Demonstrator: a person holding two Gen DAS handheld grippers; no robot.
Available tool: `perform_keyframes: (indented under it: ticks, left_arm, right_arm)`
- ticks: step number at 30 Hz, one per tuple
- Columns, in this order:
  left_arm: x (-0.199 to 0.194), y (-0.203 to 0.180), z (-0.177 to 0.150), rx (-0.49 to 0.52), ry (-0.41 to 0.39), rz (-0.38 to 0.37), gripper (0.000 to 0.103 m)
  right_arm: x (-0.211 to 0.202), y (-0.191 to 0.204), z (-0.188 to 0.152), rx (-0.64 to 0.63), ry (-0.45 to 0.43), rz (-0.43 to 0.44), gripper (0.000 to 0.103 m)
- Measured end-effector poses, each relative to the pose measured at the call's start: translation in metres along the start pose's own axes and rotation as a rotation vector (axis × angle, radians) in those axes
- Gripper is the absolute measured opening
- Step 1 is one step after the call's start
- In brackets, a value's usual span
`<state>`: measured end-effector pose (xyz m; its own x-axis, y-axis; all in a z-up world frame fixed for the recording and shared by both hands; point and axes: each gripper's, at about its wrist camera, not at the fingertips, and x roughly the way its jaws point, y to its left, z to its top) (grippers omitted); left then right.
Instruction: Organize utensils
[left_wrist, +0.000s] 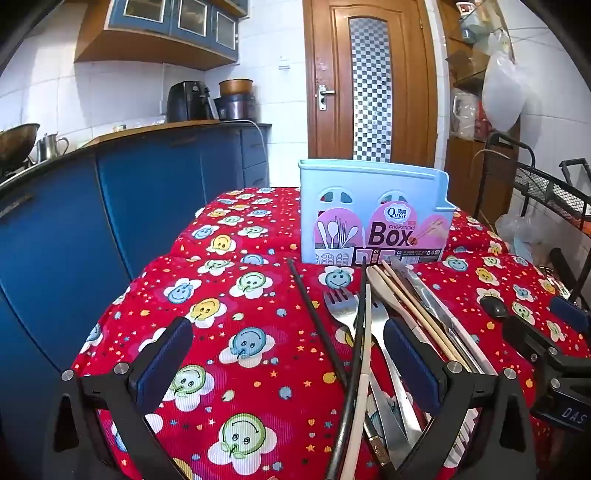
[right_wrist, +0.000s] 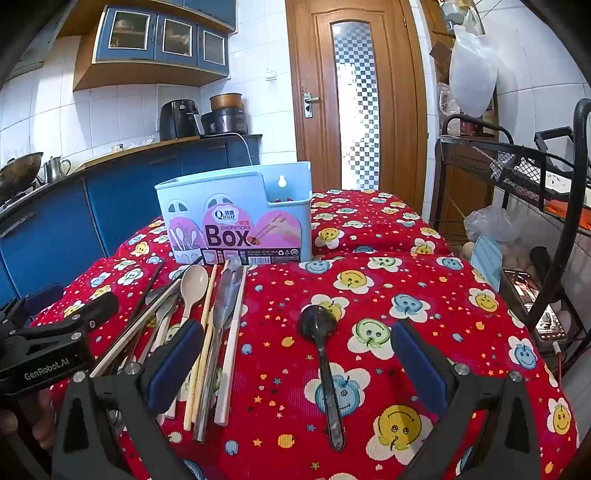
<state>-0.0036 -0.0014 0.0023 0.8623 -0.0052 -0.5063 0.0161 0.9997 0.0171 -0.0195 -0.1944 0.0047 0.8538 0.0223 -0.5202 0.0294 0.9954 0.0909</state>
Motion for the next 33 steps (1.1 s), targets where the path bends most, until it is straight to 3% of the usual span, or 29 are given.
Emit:
perform_keyframes:
  ticks: [33]
  left_arm:
    - [0.0020, 0.0009, 0.0000, 0.000, -0.003, -0.002, 0.102]
  right_arm:
    - [0.0004, 0.0000, 0.0000, 0.000, 0.001, 0.000, 0.103]
